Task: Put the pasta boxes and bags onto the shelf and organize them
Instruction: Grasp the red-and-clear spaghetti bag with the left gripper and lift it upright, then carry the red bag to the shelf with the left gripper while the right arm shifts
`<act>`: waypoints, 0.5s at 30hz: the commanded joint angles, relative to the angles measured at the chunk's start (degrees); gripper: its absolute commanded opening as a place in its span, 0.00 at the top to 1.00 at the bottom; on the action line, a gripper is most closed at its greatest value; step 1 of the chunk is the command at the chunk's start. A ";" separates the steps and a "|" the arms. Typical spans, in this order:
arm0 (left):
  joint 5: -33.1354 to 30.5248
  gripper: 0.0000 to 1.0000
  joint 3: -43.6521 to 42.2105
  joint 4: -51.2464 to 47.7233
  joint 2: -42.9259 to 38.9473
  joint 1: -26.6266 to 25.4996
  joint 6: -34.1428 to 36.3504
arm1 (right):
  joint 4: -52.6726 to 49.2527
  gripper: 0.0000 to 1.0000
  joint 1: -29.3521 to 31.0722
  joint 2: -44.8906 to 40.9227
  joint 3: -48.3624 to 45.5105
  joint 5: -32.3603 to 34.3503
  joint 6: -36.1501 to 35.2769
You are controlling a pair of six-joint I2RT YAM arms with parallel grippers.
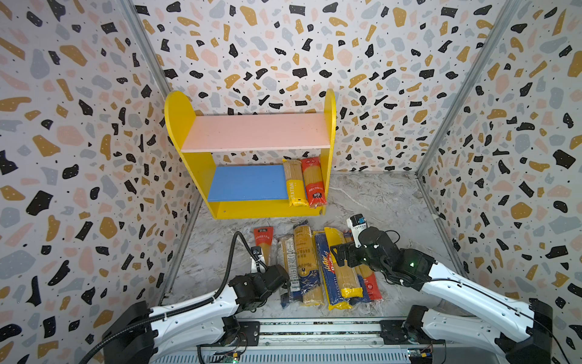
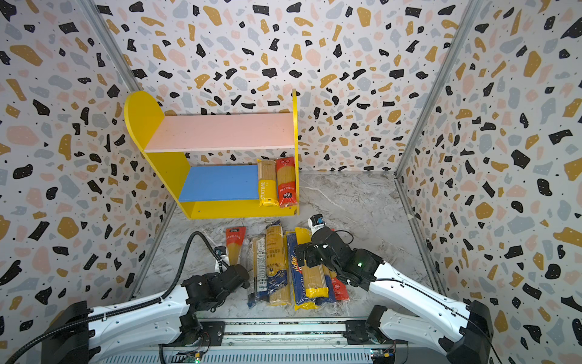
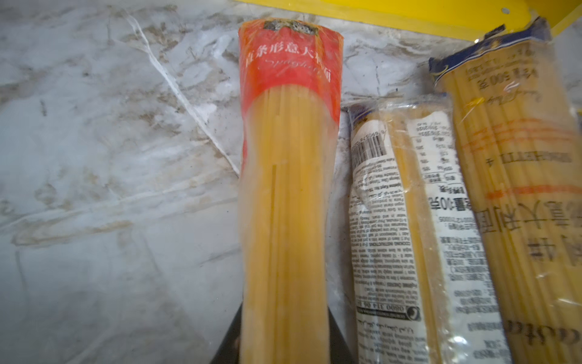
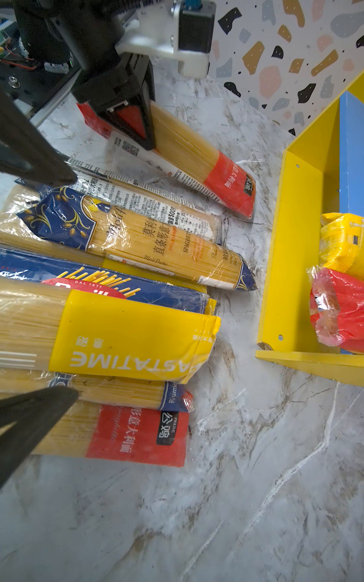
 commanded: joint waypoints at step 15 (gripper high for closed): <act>-12.77 1.00 18.37 -4.85 -4.74 -0.23 8.19 | -1.63 0.01 -0.57 -1.93 3.21 1.10 -0.89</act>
